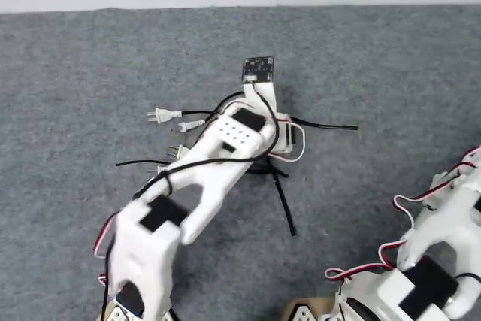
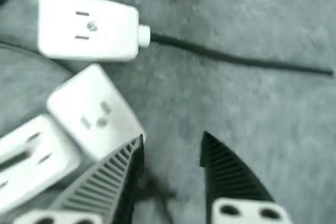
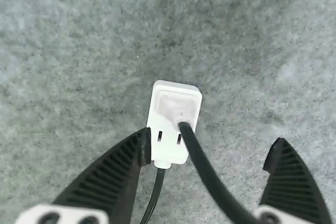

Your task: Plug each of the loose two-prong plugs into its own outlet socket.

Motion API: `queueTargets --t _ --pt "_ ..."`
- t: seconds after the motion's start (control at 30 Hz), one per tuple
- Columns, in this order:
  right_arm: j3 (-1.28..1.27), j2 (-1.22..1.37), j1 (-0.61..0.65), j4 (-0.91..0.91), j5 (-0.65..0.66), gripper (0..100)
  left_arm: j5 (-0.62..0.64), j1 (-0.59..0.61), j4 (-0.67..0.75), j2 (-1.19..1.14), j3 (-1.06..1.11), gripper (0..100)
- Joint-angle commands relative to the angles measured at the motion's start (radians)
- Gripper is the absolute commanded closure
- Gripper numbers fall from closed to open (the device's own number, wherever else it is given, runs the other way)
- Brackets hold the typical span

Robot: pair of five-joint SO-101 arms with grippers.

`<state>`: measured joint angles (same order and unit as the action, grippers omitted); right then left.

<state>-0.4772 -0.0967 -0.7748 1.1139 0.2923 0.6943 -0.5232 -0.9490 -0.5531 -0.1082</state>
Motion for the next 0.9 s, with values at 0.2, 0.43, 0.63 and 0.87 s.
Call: queueTargets --t 0.2,0.43,0.63,0.87 --pt "0.018 -0.005 0.053 -0.038 0.011 66.7 0.029 0.011 -0.138 -0.132 -0.275 81" --pt "-0.052 -0.005 0.127 -0.084 0.009 66.7 0.037 0.008 -0.239 -0.009 -0.269 88" --pt "-0.054 -0.005 0.128 -0.084 0.008 66.7 -0.023 0.034 -0.166 0.02 -0.165 88" --pt "-0.071 -0.004 0.128 -0.085 0.008 66.7 -0.043 0.032 -0.06 0.215 0.051 88"
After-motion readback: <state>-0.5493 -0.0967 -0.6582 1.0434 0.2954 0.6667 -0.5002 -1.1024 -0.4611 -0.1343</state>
